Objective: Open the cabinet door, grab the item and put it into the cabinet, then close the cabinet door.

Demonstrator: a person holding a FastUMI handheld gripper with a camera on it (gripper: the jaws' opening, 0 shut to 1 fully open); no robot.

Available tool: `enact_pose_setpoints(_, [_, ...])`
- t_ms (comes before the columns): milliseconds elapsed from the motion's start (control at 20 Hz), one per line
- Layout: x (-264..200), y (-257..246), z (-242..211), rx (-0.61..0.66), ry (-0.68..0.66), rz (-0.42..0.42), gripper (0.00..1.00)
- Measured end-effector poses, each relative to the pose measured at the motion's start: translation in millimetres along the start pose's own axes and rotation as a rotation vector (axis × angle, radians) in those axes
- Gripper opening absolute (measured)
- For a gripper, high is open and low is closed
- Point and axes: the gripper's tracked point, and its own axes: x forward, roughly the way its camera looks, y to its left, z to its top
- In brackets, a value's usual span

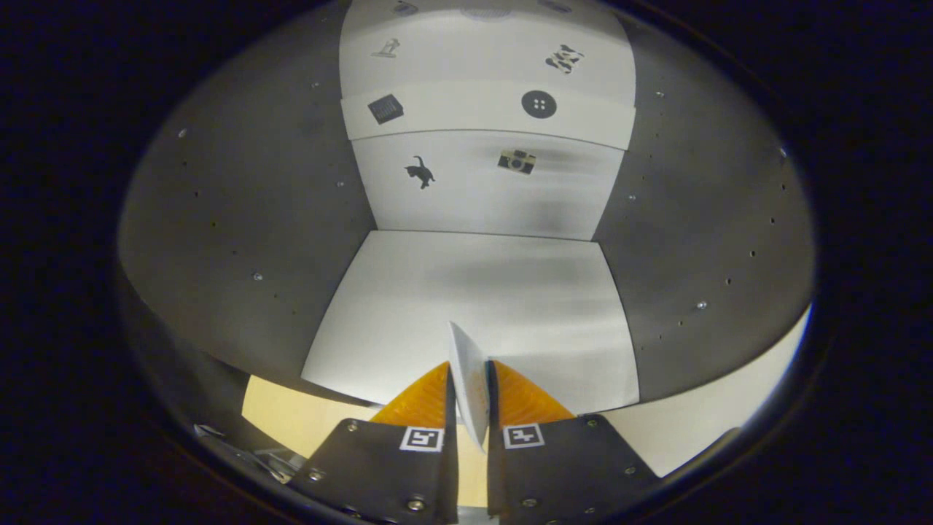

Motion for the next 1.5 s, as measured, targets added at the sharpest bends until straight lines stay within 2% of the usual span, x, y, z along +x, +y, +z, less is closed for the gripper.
enact_pose_setpoints(250, [11,-6,-7,-0.029,0.046,-0.021,0.16])
enact_pose_setpoints(550, [13,-9,-5,0.009,0.06,-0.009,0.16])
enact_pose_setpoints(800, [15,-6,-3,0.014,0.053,-0.008,0.27])
enact_pose_setpoints(1050, [13,-2,4,0.046,0.024,0.007,0.32])
enact_pose_setpoints(1500, [-23,4,6,0.034,-0.068,0.021,0.32])
